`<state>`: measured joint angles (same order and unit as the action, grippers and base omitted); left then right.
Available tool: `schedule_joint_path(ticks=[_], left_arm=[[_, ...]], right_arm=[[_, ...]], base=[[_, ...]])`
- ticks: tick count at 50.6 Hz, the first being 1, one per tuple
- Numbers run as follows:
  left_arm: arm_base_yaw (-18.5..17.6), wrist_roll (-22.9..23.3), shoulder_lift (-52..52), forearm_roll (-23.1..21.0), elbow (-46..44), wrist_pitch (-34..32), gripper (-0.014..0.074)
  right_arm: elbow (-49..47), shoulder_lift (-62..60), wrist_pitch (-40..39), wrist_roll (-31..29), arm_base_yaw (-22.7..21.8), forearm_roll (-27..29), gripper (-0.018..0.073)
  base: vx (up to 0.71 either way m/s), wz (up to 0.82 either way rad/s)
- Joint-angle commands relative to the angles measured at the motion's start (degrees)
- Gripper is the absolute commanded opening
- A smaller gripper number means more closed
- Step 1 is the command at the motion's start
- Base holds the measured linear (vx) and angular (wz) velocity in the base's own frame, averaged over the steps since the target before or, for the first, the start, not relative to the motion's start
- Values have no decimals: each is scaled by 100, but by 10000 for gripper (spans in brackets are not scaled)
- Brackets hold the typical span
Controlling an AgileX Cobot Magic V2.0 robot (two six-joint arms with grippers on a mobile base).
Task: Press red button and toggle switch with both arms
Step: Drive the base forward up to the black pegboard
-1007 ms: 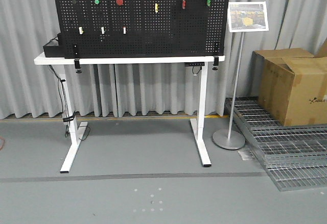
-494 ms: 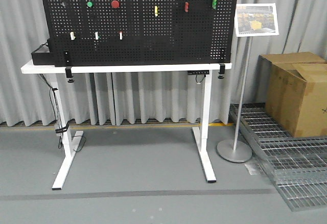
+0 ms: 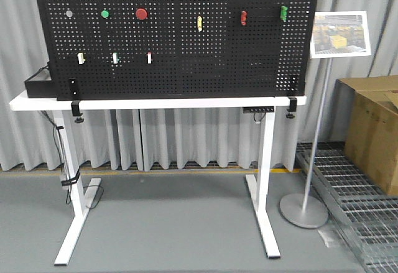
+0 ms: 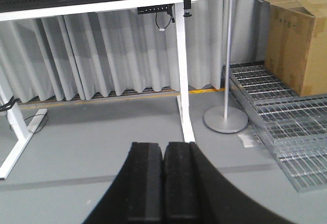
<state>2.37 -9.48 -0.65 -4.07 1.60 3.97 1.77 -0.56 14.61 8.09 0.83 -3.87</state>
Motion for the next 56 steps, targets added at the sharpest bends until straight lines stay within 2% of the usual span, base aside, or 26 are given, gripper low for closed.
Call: schedule_joint_path(ticks=[1, 56], left_arm=[[-4, 49, -38, -59, 189, -461, 1], [-4, 49, -38, -59, 189, -461, 1]], right_arm=[[62, -95, -479, -35, -42, -51, -4], [62, -95, -479, -35, -42, -51, -4]], base=[[45, 2], [43, 3]])
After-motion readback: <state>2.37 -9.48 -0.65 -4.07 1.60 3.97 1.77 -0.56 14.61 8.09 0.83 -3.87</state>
